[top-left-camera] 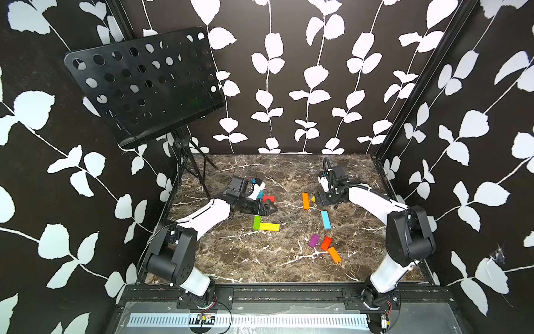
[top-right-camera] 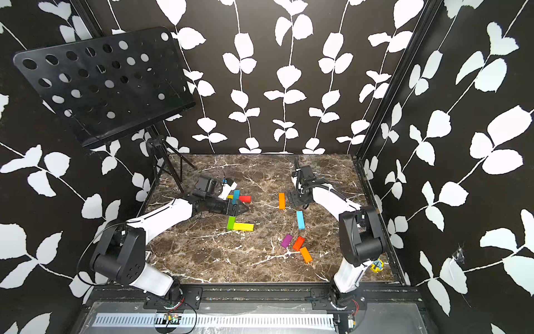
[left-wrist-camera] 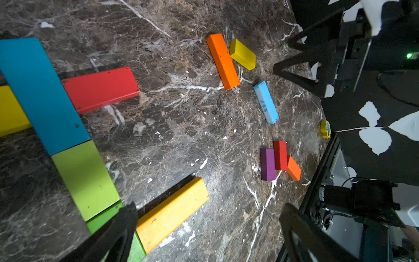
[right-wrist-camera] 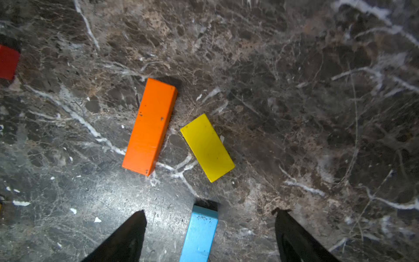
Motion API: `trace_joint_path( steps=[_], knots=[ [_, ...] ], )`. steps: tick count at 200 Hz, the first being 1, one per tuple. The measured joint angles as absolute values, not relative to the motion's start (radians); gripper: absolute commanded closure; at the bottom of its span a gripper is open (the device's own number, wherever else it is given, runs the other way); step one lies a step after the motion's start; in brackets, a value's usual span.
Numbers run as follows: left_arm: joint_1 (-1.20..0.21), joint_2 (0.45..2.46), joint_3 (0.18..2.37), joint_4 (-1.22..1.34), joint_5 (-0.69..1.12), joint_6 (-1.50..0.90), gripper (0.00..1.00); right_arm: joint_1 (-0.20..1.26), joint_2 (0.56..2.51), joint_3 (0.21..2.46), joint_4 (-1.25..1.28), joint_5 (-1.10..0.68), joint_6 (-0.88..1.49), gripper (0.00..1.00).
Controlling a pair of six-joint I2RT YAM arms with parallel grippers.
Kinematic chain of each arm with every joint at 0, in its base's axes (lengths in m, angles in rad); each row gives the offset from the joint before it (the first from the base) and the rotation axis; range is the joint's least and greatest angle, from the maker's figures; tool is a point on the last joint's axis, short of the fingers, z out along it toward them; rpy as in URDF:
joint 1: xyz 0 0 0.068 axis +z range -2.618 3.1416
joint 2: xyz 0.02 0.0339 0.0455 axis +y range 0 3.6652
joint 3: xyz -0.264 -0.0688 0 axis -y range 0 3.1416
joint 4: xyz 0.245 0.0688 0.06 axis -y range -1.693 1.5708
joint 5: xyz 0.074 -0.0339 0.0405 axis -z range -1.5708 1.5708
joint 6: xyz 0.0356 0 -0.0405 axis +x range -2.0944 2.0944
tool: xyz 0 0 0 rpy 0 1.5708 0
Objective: Assemble the letter t with building blocks
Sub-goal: Place the building block at the center of the board.
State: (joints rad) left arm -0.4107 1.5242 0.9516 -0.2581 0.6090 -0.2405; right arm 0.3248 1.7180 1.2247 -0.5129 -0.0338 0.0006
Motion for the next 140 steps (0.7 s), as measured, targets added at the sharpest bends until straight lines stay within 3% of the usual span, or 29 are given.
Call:
trace_joint_path(
  steps=[87,140],
  knots=[
    [-0.395,1.525,0.955,-0.184,0.635,-0.233,0.01,0.295,1.813,1.401,-0.52,-0.015,-0.195,0.15],
    [-0.378,1.65,1.135,-0.201,0.538,-0.235,0.01,0.272,1.991,1.667,-0.574,0.002,-0.091,0.16]
  ],
)
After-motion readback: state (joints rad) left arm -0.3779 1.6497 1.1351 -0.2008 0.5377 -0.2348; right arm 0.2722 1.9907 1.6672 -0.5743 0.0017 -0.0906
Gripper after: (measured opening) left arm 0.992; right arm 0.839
